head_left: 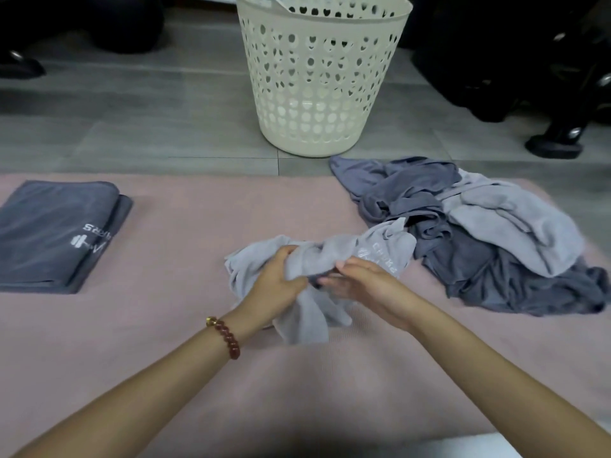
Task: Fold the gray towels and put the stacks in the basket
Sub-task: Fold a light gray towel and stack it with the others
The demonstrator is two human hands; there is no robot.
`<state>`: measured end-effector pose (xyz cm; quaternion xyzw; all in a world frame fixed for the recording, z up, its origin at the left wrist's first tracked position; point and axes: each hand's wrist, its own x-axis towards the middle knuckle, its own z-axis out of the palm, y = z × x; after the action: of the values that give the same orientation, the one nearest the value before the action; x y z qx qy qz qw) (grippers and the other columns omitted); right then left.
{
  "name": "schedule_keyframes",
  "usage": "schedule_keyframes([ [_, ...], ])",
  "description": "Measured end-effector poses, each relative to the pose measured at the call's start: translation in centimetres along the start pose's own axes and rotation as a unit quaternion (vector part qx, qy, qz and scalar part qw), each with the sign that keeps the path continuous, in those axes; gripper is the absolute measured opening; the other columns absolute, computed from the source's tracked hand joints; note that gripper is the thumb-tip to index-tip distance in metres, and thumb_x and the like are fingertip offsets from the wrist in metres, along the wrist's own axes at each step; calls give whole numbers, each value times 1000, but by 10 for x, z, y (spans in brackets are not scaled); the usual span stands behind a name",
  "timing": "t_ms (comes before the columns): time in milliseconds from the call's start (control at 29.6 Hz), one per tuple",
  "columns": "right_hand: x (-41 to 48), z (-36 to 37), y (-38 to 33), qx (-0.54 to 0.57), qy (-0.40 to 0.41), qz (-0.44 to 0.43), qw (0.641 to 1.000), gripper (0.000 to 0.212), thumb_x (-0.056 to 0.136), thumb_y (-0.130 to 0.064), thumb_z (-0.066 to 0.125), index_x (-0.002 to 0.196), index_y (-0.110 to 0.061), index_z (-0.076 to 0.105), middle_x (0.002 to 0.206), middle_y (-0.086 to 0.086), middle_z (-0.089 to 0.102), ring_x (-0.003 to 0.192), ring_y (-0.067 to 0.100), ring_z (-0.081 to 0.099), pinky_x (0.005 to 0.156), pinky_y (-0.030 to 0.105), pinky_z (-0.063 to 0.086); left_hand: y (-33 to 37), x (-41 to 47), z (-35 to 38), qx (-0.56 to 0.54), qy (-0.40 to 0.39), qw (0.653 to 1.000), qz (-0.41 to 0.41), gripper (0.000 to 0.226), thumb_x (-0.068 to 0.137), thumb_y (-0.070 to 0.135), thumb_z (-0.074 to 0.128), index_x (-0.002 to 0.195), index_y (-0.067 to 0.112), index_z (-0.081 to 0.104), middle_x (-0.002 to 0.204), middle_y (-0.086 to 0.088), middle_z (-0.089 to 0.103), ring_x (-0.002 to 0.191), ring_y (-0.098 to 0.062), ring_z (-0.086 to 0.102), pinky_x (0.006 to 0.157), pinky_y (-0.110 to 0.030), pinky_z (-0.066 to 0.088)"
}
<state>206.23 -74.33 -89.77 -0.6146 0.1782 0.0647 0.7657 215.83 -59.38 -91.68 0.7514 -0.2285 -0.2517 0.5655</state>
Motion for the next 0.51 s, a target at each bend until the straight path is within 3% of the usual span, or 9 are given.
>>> schedule_keyframes([
  [68, 15, -18, 1, -167, 136, -59, 975, 17, 92, -17, 57, 105, -8, 65, 106, 2, 66, 103, 8, 61, 96, 31, 45, -2, 4, -12, 3, 59, 998, 2, 53, 64, 26, 54, 116, 14, 51, 102, 7, 56, 95, -9, 52, 70, 0, 38],
  [101, 26, -35, 7, -279, 205, -74, 935, 24, 87, -20, 65, 109, -13, 62, 112, 2, 61, 110, 12, 56, 100, 36, 42, 0, 4, -19, -14, 84, 996, 0, 48, 65, 27, 53, 112, 15, 52, 98, 6, 58, 92, -9, 54, 72, -5, 41],
  [169, 40, -71, 24, -438, 262, 16, 860, 60, 77, -32, 74, 130, -25, 47, 138, 11, 36, 129, 28, 35, 107, 42, 34, 3, 6, -33, -95, 123, 988, -25, 30, 78, 25, 57, 106, 14, 54, 96, 2, 63, 90, -14, 58, 76, -20, 47],
  [203, 44, -88, 34, -457, 273, 97, 841, 66, 76, -37, 74, 134, -30, 42, 143, 15, 26, 130, 33, 31, 107, 41, 34, 6, 6, -41, -136, 136, 981, -39, 21, 86, 21, 57, 105, 13, 57, 97, -1, 66, 89, -17, 61, 75, -24, 49],
  [271, 47, -111, 51, -470, 278, 209, 811, 51, 81, -40, 68, 126, -29, 48, 137, 18, 32, 122, 37, 38, 102, 40, 37, 15, 5, -56, -183, 138, 972, -50, 20, 94, 19, 49, 108, 10, 61, 100, -6, 70, 90, -19, 65, 74, -27, 51],
  [304, 50, -115, 57, -476, 279, 214, 807, 39, 83, -37, 65, 118, -26, 52, 130, 16, 41, 117, 37, 44, 98, 40, 38, 18, 4, -63, -209, 131, 968, -54, 25, 95, 22, 46, 108, 8, 62, 100, -8, 71, 92, -21, 67, 75, -28, 51],
  [372, 50, -101, 51, -500, 255, 148, 814, 17, 86, -26, 61, 99, -19, 52, 107, 10, 56, 103, 31, 55, 86, 35, 40, 24, 0, -75, -279, 110, 951, -80, 32, 96, 27, 40, 102, 7, 65, 94, -9, 73, 86, -21, 69, 73, -28, 53],
  [406, 48, -87, 45, -497, 209, 93, 837, 13, 87, -22, 60, 93, -16, 50, 95, 6, 56, 94, 27, 56, 78, 31, 39, 25, -1, -80, -312, 98, 940, -93, 34, 97, 28, 38, 97, 8, 65, 87, -8, 74, 80, -19, 70, 68, -25, 55],
  [507, 32, -24, 12, -356, -21, -46, 933, 17, 86, -17, 62, 80, -16, 46, 73, -16, 46, 71, 6, 41, 61, 17, 32, 26, -3, -90, -365, 102, 920, -100, 32, 97, 25, 34, 94, 9, 62, 75, -3, 73, 68, -14, 70, 59, -20, 55],
])
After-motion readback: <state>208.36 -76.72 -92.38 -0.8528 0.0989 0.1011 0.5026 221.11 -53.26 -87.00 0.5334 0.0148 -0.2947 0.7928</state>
